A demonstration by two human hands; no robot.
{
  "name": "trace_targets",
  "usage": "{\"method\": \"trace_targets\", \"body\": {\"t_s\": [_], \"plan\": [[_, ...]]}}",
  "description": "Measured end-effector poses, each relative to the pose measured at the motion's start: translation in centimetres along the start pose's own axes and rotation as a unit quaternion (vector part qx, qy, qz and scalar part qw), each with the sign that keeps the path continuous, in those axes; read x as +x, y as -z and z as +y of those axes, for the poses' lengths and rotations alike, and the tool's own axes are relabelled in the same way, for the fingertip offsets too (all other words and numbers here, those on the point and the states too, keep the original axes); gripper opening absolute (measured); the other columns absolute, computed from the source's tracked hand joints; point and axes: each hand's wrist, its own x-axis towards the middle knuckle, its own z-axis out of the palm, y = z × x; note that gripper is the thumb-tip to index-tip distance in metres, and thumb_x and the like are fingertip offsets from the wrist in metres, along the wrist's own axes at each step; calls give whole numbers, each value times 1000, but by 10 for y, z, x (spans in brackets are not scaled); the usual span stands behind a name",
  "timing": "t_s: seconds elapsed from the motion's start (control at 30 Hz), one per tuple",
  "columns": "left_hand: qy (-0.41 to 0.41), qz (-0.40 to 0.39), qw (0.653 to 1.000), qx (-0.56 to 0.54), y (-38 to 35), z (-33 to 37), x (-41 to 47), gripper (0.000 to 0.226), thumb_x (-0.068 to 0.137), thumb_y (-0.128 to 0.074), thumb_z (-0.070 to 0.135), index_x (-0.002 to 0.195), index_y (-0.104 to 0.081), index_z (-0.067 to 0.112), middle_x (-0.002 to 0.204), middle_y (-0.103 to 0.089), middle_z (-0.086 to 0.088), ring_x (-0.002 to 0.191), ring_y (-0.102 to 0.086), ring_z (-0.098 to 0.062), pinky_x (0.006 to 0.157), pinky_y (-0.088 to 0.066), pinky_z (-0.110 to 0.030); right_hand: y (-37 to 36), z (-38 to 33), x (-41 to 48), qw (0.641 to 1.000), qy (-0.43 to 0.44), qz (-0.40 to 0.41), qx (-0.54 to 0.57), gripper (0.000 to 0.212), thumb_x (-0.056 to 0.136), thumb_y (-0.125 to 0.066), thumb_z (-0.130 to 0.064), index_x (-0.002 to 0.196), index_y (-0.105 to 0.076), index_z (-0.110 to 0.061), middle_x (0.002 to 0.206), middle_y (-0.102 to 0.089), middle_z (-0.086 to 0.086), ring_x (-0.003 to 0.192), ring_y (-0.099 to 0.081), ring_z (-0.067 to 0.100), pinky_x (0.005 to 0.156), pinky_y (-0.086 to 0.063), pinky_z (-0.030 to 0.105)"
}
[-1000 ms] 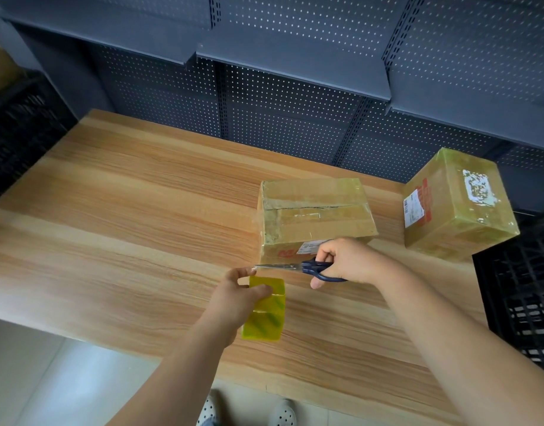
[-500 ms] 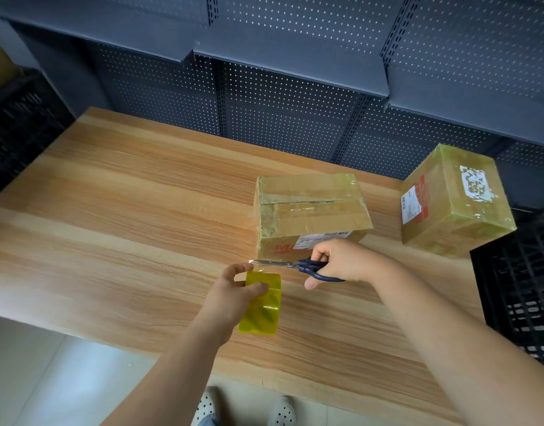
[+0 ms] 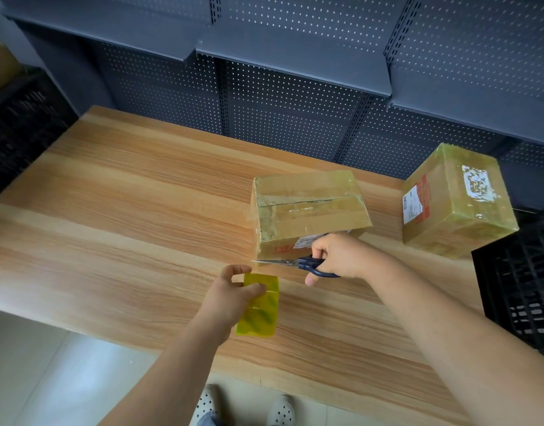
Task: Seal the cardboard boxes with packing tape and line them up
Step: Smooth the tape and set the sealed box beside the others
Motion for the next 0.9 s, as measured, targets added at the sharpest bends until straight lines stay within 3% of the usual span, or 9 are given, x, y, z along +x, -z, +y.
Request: {"method": "trace_targets", "body": {"t_s": [0.2, 0.43, 0.63, 0.7, 0.77, 0.9], "plan": [[4, 4, 1000, 5, 2, -6, -3, 36, 79, -78, 9, 106, -60, 24, 99, -70, -16, 86, -70, -35, 78, -58, -52, 13, -8, -5, 986, -18, -91, -141, 69, 54, -79, -74, 90, -48, -24, 94, -52, -8, 83, -52, 13, 74, -48, 33], [-9, -1, 1000, 0, 4, -10, -6, 37, 80, -76, 11, 106, -59, 31, 104, -70, -12, 93, -68, -35, 83, -57, -53, 4, -3, -17, 970, -49, -157, -179, 83, 59, -73, -78, 113, -52, -19, 111, -56, -2, 98, -56, 20, 82, -48, 35], [-17, 12, 999, 49, 7, -19, -15, 37, 83, -72, 7, 108, -57, 30, 98, -71, -9, 81, -69, -28, 67, -56, -39, -24, 17, -19, 955, -90, -191, -210, 79, 60, -65, -85, 100, -62, -17, 95, -59, -3, 91, -56, 22, 87, -36, 39], [-25, 5, 998, 66, 10, -22, -20, 37, 84, -70, 6, 108, -56, 30, 95, -72, -8, 73, -66, -21, 59, -53, -29, -27, 26, -25, 959, -99, -178, -196, 78, 58, -66, -84, 102, -64, -19, 97, -61, -4, 92, -56, 21, 86, -38, 38], [-40, -12, 995, 89, 14, -22, -24, 37, 86, -68, 6, 108, -55, 32, 89, -72, -6, 67, -62, -16, 55, -48, -22, -26, 38, -36, 963, -117, -145, -193, 72, 63, -69, -78, 102, -66, -17, 90, -60, -4, 81, -55, 19, 71, -39, 33], [-58, -70, 992, 88, 9, -16, -30, 39, 87, -69, 4, 113, -54, 29, 92, -75, -8, 80, -68, -25, 73, -53, -37, -48, 86, -68, 982, -175, 5, -66, 41, 81, -64, -55, 89, -64, -15, 80, -59, -1, 67, -51, 19, 59, -34, 30]]}}
